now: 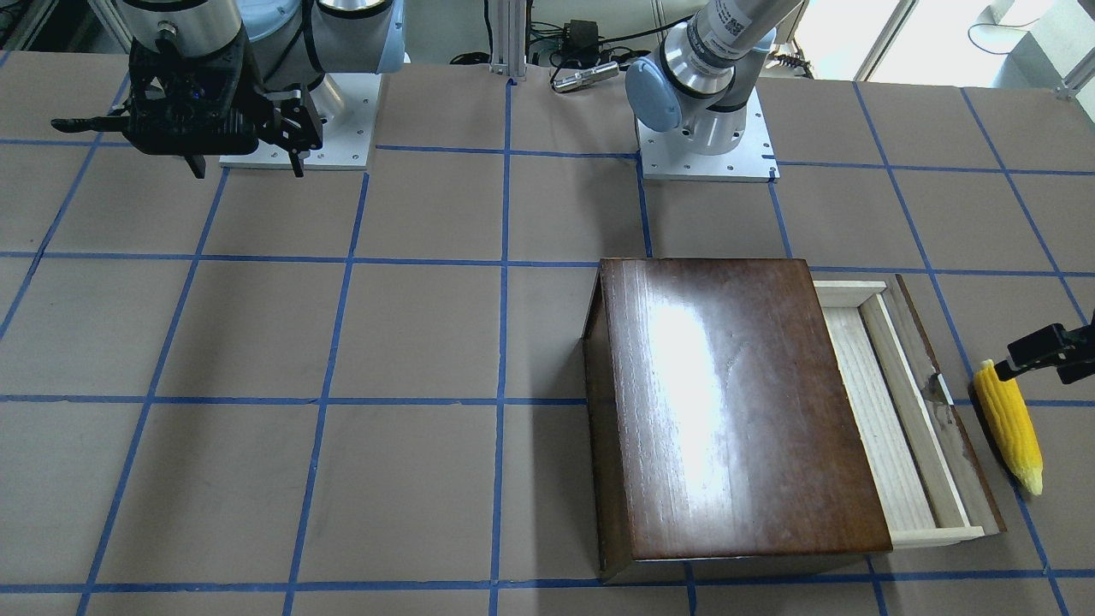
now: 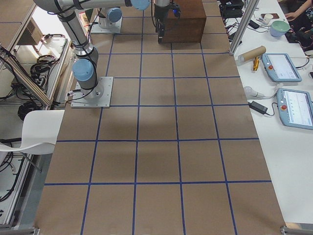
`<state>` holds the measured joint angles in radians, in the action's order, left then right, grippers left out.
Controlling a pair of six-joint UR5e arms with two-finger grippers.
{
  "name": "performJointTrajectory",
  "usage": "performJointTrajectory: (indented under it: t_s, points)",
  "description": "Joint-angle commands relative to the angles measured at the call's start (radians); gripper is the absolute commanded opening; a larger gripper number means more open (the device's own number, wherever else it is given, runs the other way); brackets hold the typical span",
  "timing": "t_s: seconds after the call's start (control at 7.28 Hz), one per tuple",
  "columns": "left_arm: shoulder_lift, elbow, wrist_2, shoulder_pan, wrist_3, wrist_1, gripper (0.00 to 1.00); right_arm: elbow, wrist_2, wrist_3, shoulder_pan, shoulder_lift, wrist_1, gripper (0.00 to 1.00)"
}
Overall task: Open drawer and put corn inside
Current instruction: 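Release the handle and move the left gripper above the yellow corn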
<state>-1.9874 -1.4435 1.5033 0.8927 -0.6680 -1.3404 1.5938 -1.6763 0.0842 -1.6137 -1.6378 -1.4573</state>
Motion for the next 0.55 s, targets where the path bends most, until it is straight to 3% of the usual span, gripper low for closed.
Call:
performJointTrajectory:
  t_s: [0.0,0.41]
  points:
    - [-0.046,-0.008,0.064,-0.044,-0.08,0.098,1.0,0.0,0.0,0.0,0.0,0.001,0.0,1.0]
    - [-0.161,-0.014,0.081,-0.058,-0.131,0.201,1.0,0.0,0.0,0.0,0.0,0.001,0.0,1.0]
